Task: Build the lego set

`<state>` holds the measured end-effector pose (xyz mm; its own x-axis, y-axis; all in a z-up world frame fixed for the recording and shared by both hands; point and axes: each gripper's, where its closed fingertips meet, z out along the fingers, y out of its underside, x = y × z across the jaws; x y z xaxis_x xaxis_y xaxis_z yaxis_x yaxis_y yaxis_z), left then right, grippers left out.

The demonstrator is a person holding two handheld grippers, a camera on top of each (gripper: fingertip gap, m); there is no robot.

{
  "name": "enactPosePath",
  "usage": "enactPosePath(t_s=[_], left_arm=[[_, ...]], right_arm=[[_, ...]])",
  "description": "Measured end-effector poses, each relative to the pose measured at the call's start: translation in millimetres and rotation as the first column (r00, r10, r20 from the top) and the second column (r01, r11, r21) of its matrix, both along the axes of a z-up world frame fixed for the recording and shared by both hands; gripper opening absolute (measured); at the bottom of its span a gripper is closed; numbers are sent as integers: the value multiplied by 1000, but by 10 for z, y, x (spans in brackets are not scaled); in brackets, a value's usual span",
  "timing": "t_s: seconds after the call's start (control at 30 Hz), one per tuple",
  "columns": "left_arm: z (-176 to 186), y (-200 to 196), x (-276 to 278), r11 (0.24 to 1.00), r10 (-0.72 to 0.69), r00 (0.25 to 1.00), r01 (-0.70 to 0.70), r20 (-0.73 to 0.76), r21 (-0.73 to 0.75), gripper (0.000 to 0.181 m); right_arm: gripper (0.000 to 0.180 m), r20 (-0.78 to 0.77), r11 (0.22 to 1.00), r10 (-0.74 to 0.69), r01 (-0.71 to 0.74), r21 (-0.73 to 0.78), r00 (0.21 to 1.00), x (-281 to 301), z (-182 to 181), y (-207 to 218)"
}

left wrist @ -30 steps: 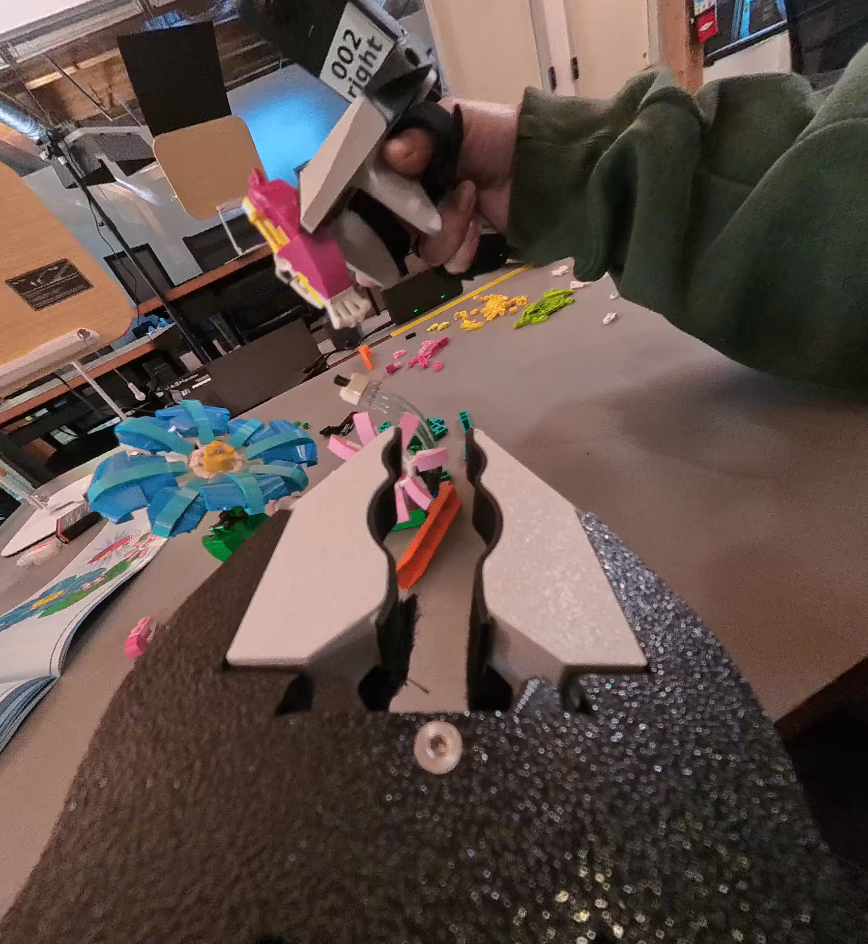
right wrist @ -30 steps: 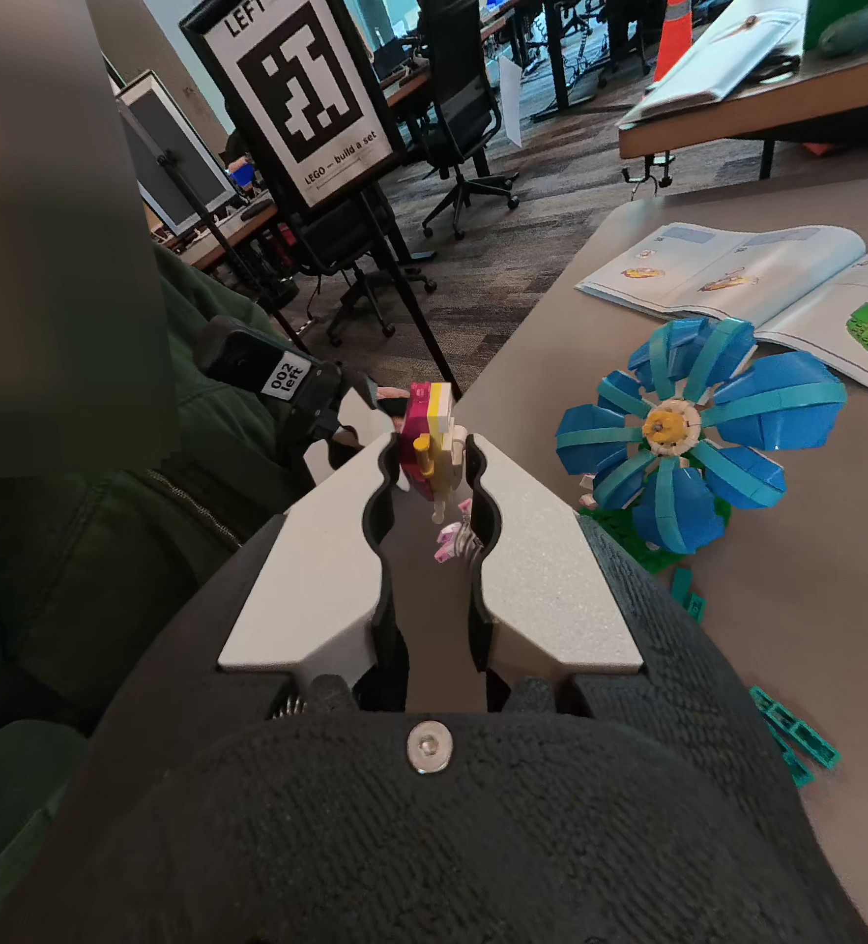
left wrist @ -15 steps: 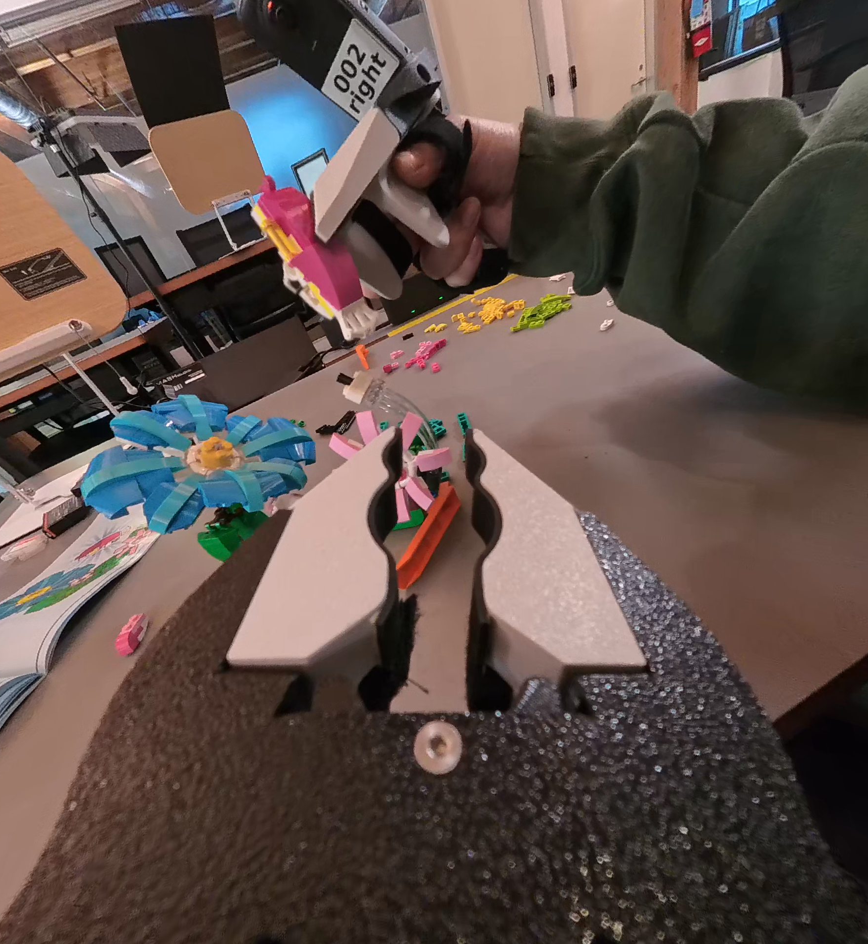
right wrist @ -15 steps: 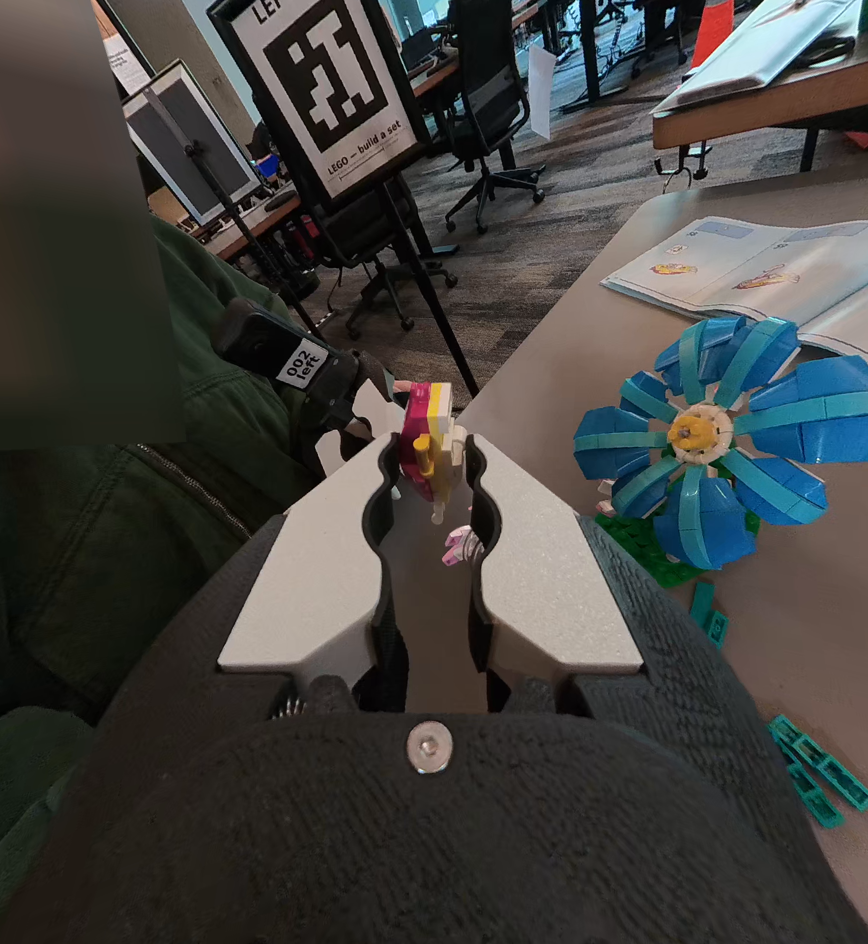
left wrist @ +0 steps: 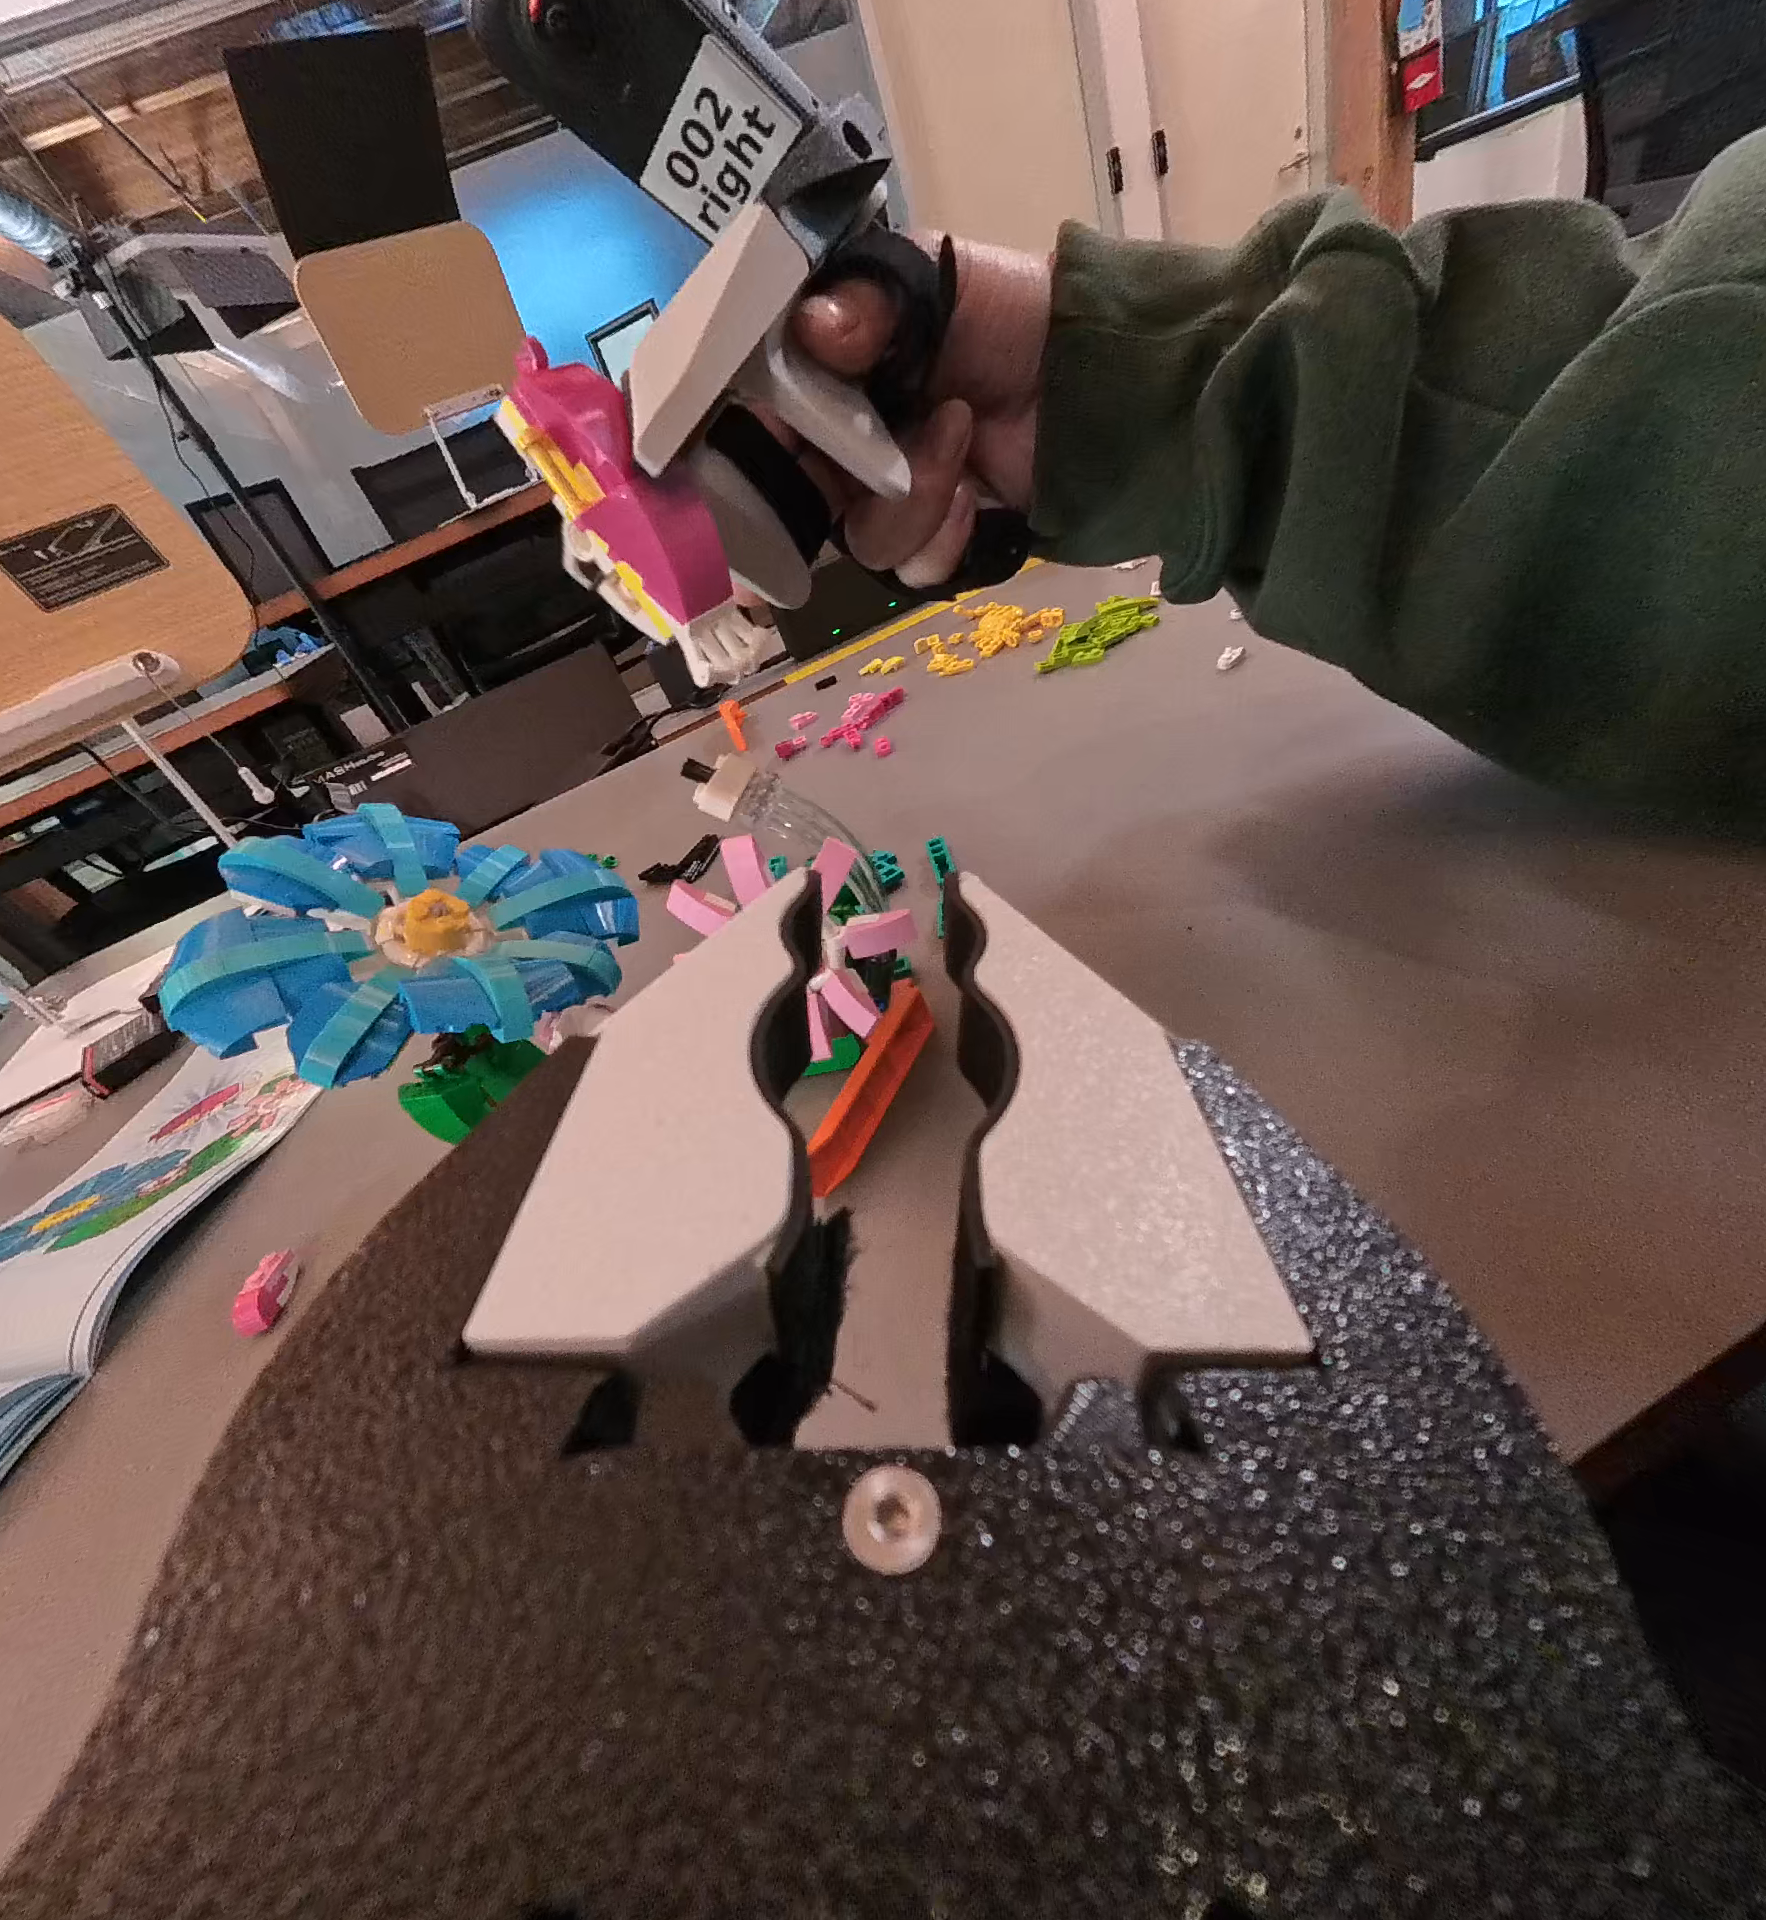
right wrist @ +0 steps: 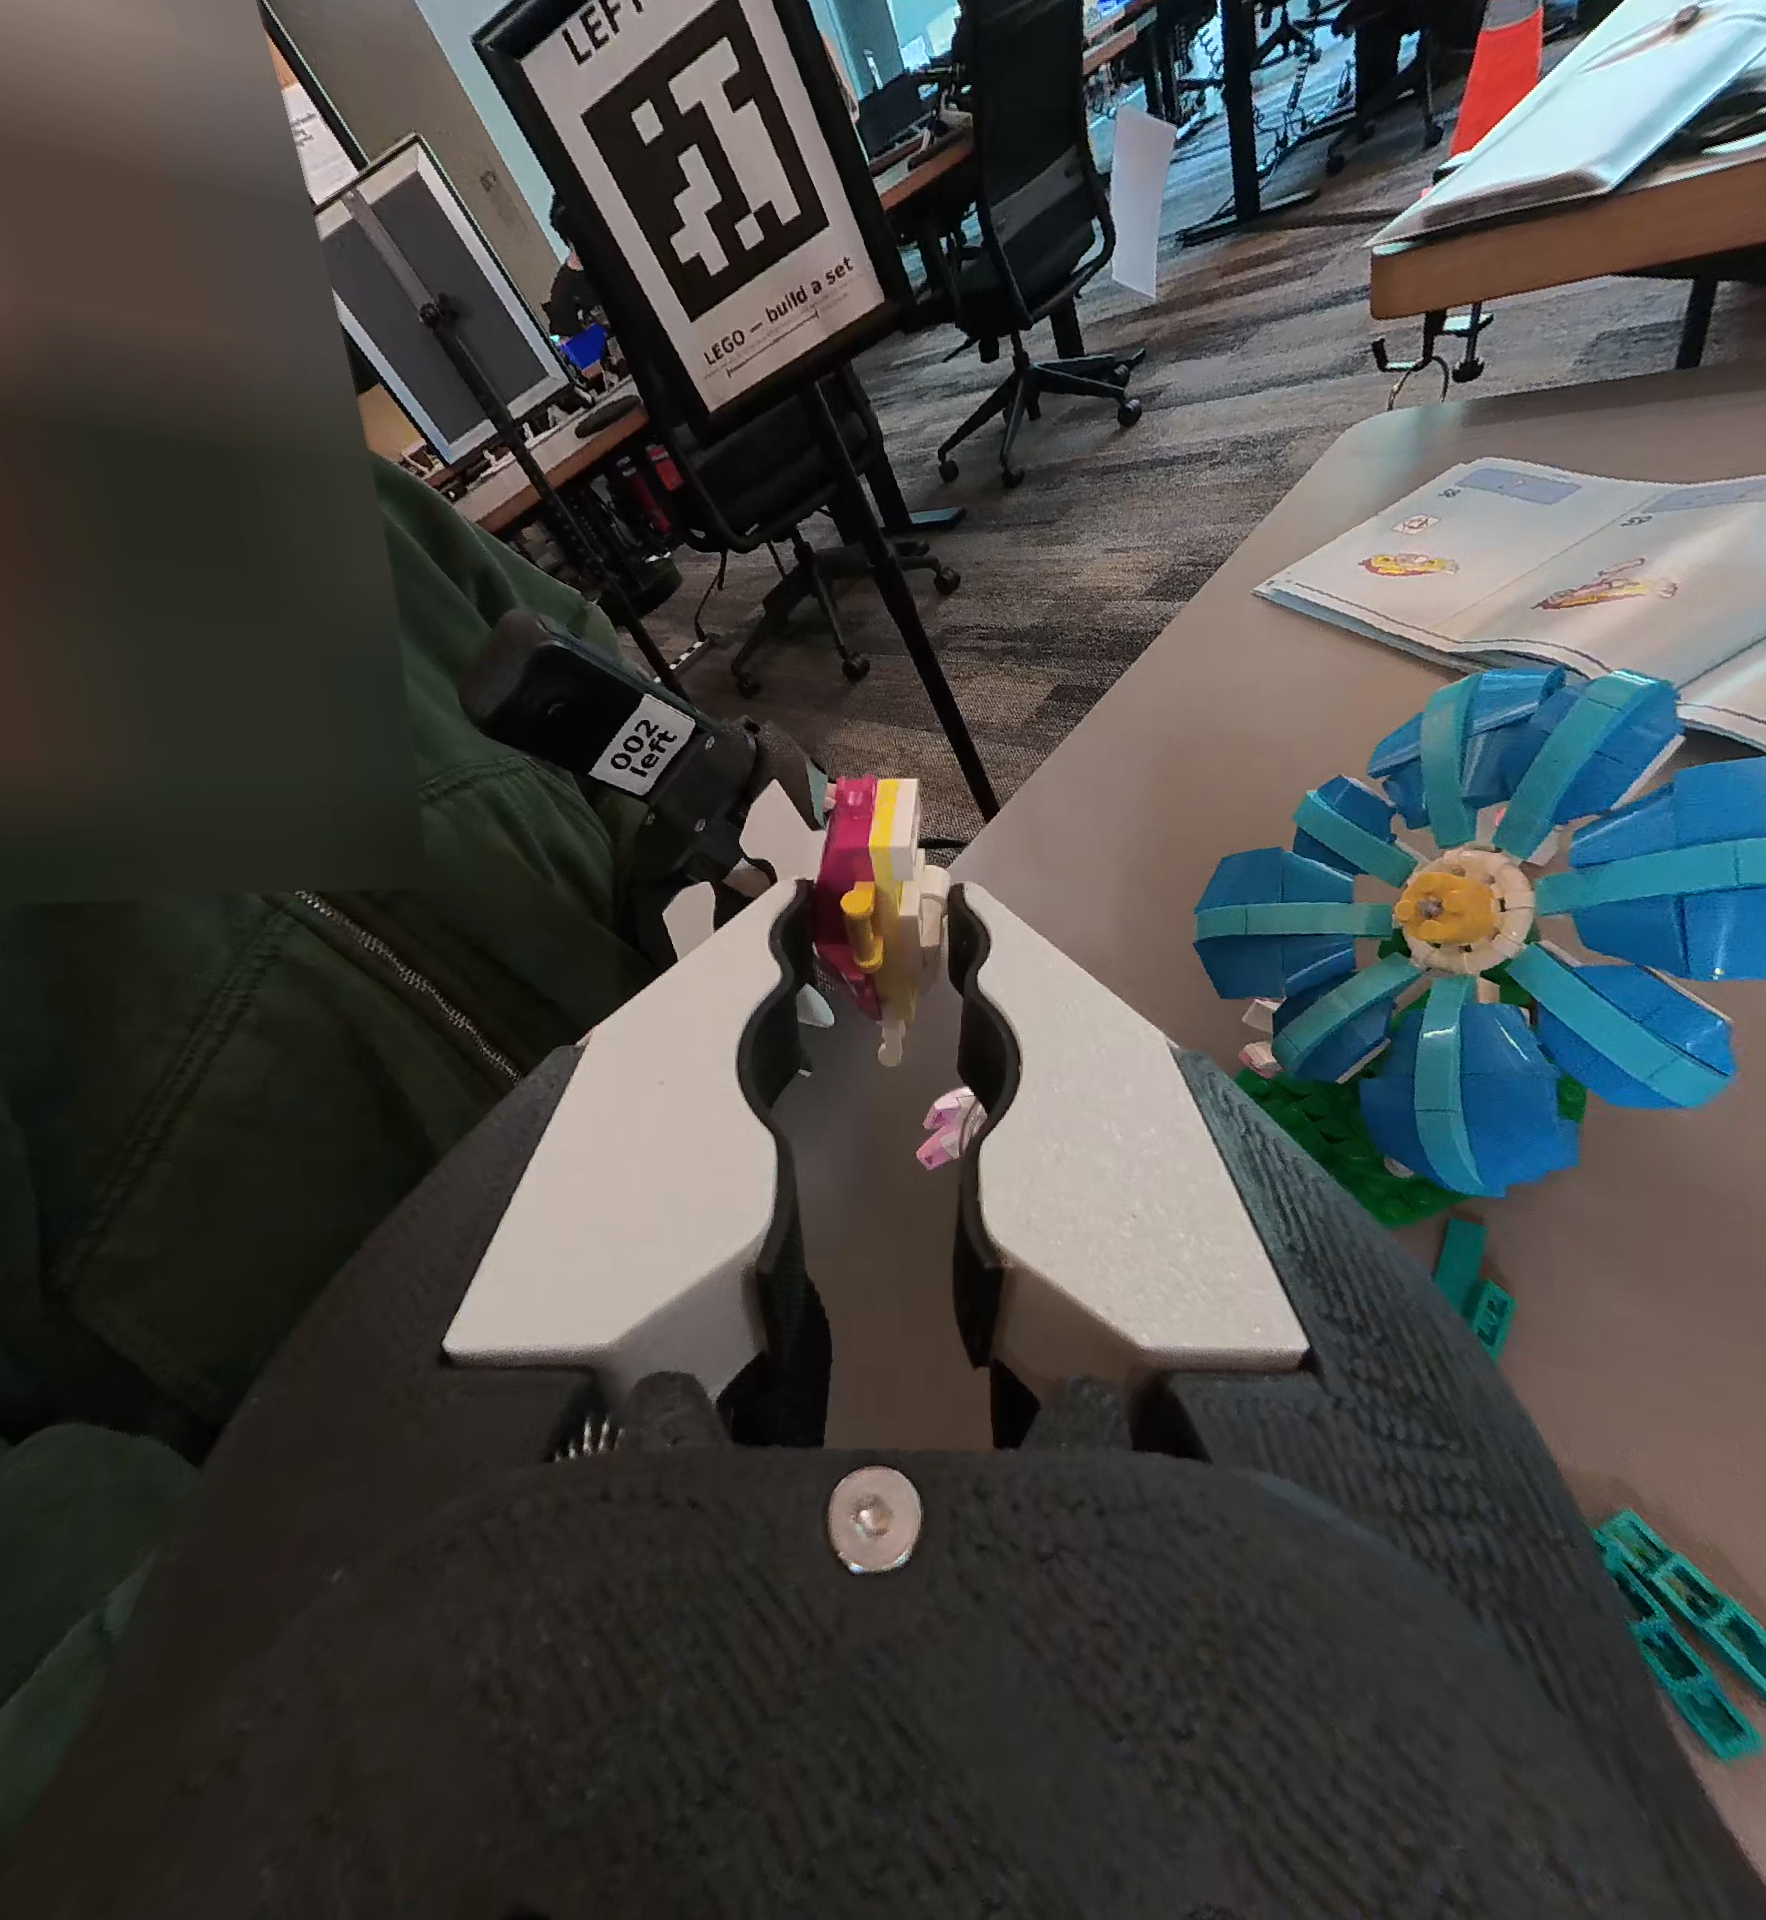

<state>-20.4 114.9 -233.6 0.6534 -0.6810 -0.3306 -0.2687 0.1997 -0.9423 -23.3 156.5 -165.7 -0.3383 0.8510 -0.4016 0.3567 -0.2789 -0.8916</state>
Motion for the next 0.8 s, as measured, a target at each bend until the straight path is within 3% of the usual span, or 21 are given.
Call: enactPosePath(t_s=[0.57,0.8], left_arm=[[0,-1,0,1000,-1,1000,1,0,1,20],[13,1,-11,1000,-5,1000,5,15,-4,21]], right_arm=[[24,1,1000,4,-4,22,1000,-31,4,-28],[24,52,982,-77,67,179,996,-72,-14,9]])
